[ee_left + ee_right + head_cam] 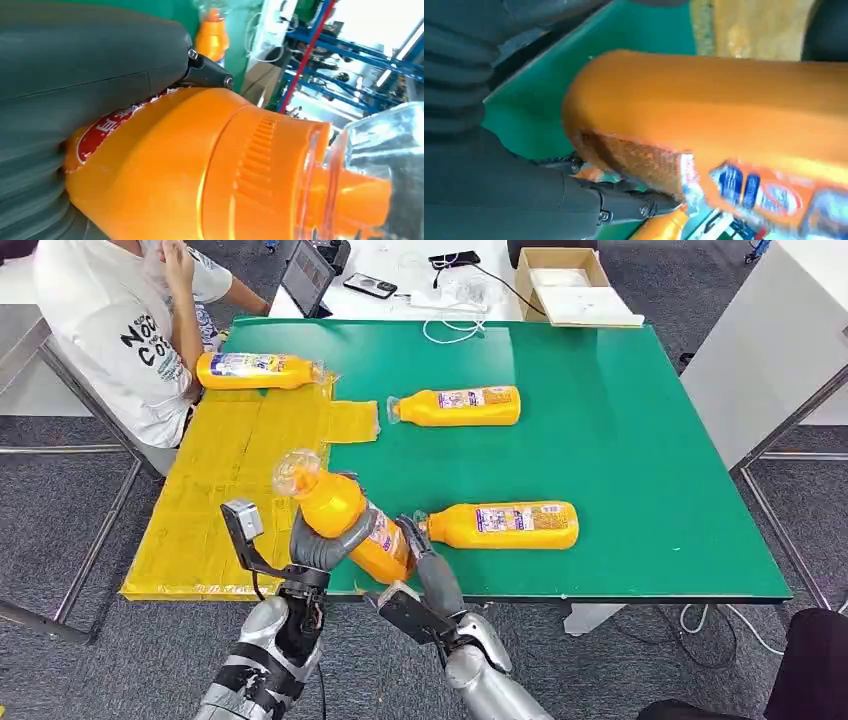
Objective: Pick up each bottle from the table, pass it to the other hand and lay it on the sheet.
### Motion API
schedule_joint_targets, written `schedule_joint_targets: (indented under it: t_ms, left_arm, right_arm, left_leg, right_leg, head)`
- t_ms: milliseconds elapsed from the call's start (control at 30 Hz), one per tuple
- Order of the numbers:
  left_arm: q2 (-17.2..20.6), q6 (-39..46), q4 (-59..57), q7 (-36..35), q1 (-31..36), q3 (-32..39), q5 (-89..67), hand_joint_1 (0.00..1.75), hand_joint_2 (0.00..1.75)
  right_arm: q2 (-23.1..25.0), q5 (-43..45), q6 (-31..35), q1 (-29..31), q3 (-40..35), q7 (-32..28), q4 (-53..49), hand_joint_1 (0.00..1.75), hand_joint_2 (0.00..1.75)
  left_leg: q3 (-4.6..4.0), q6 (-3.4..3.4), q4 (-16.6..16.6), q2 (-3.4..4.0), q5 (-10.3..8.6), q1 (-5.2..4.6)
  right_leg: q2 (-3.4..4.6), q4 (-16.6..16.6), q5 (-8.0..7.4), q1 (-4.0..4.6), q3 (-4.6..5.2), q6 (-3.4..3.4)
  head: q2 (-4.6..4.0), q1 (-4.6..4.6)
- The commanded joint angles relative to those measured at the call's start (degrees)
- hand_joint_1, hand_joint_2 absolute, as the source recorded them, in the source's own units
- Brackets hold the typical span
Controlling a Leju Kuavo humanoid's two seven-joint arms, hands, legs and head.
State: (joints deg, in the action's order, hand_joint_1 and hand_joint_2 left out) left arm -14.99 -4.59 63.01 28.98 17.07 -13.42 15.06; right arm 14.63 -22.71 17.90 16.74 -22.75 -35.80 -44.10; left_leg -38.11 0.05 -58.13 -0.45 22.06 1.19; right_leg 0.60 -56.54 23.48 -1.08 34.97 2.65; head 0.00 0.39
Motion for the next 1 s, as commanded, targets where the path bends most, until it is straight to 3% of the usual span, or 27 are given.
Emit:
schedule_joint_targets:
  t_ms: [33, 700, 767, 933, 1000]
  left_arm:
    - [1.41, 13.21, -2.63, 5.6, 7.78, 5.06, -8.1, 1.75, 1.75]
    - [1.2, 13.03, -2.92, 5.52, 7.77, 5.27, -8.42, 1.75, 1.75]
    - [2.39, 24.23, -3.49, 9.96, 9.39, 5.45, -17.13, 1.75, 1.75]
    - [6.2, 43.61, -16.44, 9.69, 16.8, 6.51, -39.89, 1.75, 1.75]
    - [5.46, 44.59, -21.18, 8.34, 18.33, 13.8, -53.12, 1.75, 1.75]
  right_arm:
    - [-2.61, 2.92, -1.78, -2.32, 1.51, -0.47, -13.15, 0.0, 0.0]
    - [-2.68, 3.16, -1.91, -2.52, 1.39, -0.08, -13.45, 0.0, 0.0]
    - [-2.47, 4.26, -1.56, -2.47, 1.56, -1.95, -14.74, 0.0, 0.0]
    - [-2.17, 7.7, 10.26, -5.6, 1.37, -4.2, -28.19, 0.0, 0.0]
    - [-2.43, 8.96, 12.63, -6.41, 1.14, -4.2, -31.42, 0.0, 0.0]
  left_leg:
    - [0.2, 0.06, -0.05, -0.01, 0.1, -0.02]
    - [0.28, 0.05, 0.01, -0.01, 0.09, -0.01]
    - [0.29, 0.06, 0.01, 0.02, 0.1, -0.01]
    - [0.11, 0.02, 0.01, -0.01, 0.02, -0.03]
    - [0.2, 0.02, 0.02, -0.09, 0.03, -0.02]
  right_leg:
    - [-0.09, -0.05, 0.12, 0.02, -0.22, -0.13]
    - [-0.1, 0.01, 0.11, 0.03, -0.29, -0.12]
    - [-0.07, 0.02, 0.1, 0.03, -0.29, -0.12]
    - [-0.07, -0.06, 0.06, 0.0, -0.08, -0.1]
    - [-0.16, -0.04, 0.09, 0.01, -0.2, -0.12]
  head:
    - [0.0, 0.04]
    - [0.0, 0.02]
    - [0.0, 0.02]
    - [0.0, 0.0]
    - [0.0, 0.0]
